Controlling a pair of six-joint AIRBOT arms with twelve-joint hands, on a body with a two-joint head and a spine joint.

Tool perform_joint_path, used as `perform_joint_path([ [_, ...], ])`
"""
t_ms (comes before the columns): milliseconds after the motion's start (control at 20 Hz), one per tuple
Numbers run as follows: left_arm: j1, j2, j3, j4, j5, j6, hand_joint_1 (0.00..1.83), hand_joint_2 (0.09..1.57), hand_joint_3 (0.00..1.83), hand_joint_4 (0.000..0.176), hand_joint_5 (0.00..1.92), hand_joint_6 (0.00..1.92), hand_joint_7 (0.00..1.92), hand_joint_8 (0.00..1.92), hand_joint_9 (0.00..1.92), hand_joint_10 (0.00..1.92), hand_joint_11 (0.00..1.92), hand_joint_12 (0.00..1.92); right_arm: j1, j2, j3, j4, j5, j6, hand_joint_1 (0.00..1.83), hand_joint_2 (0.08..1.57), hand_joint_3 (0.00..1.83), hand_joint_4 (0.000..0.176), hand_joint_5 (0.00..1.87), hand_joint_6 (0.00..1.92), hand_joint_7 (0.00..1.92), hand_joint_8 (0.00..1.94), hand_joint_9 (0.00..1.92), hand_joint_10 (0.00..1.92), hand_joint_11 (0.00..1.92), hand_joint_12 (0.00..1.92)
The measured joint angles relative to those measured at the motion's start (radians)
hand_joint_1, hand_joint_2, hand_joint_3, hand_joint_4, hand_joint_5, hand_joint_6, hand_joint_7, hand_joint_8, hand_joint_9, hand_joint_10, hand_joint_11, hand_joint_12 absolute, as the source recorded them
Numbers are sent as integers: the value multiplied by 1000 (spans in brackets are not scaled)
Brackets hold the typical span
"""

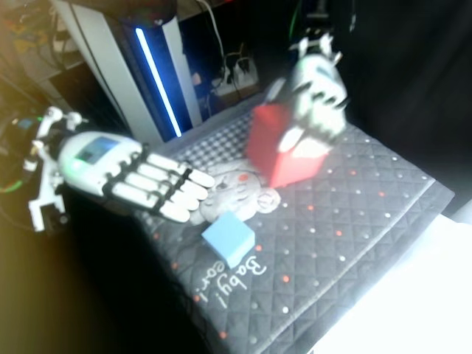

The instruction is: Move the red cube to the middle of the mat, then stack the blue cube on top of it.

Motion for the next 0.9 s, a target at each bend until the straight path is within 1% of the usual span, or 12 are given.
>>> perform_joint_path([
  [100, -2, -12, 16, 15, 33, -16, 716, 1183, 0, 26, 161, 600, 124, 331, 2, 472, 3, 1188, 0, 0, 0, 0, 0, 0, 349, 1372, 0, 0, 0, 0, 0, 0, 0, 0, 0, 136],
  [150, -5, -14, 17, 24, 37, -15, 557, 1095, 0, 65, 32, 256, 24, 65, 0, 94, 0, 423, 0, 0, 0, 1, 2, 0, 334, 1366, 0, 6, 0, 0, 0, 0, 0, 0, 0, 173],
  [200, -4, -14, 17, 36, 45, -10, 505, 1018, 0, 100, 6, 50, 4, 12, 0, 18, 0, 84, 0, 0, 0, 1, 5, 0, 298, 1358, 0, 9, 0, 0, 0, 0, 0, 0, 0, 187],
  [250, -5, -14, 15, 41, 47, -10, 490, 914, 0, 161, 0, 9, 0, 2, 0, 3, 0, 16, 0, 0, 0, 1, 6, 0, 233, 1308, 0, 11, 0, 0, 0, 0, 0, 0, 0, 191],
  [300, -5, -14, 9, 40, 46, -13, 475, 879, 0, 173, 0, 1, 0, 0, 0, 0, 0, 2, 0, 1, 0, 1, 6, 0, 198, 1257, 0, 20, 0, 0, 0, 0, 0, 0, 0, 126],
  [450, 1, -6, -13, 56, 24, -17, 455, 875, 0, 167, 0, 0, 0, 0, 0, 0, 0, 0, 0, 1, 2, 0, 6, 30, 239, 1134, 0, 75, 0, 0, 0, 0, 0, 0, 0, 12],
  [600, 55, 34, -30, 16, -55, -56, 477, 909, 0, 141, 0, 0, 0, 0, 0, 0, 0, 0, 0, -2, 37, -14, 7, 109, 460, 1133, 0, 41, 0, 0, 0, 0, 0, 0, 3, 1],
  [650, 83, 65, -48, -23, -95, -53, 475, 933, 2, 134, 0, 0, 0, 0, 0, 0, 0, 0, 0, -11, 62, -13, 11, 156, 565, 1156, 3, 2, 0, 0, 0, 0, 0, 0, 5, 2],
  [700, 124, 103, -71, -80, -144, -25, 450, 950, 10, 125, 0, 0, 0, 0, 0, 0, 0, 0, 1, -28, 94, -10, 11, 207, 629, 1157, 3, 0, 0, 0, 0, 0, 37, 16, 54, 28],
  [800, 182, 171, -108, -195, -235, 29, 387, 989, 24, 138, 0, 0, 0, 0, 0, 0, 0, 0, 16, -59, 143, -3, -19, 292, 781, 1165, 0, 0, 0, 0, 37, 5, 89, 233, 1, 790],
  [850, 194, 191, -115, -232, -275, 47, 386, 1013, 32, 99, 39, 15, 0, 0, 0, 0, 0, 0, 31, -69, 158, -6, -35, 317, 809, 1147, 0, 0, 0, 0, 61, 6, 81, 293, 0, 1012],
  [900, 206, 203, -122, -258, -320, 49, 398, 1011, 26, 104, 63, 23, 0, 0, 0, 0, 0, 0, 35, -78, 171, -12, -39, 333, 815, 1123, 0, 0, 0, 0, 85, 4, 67, 374, 0, 1148],
])
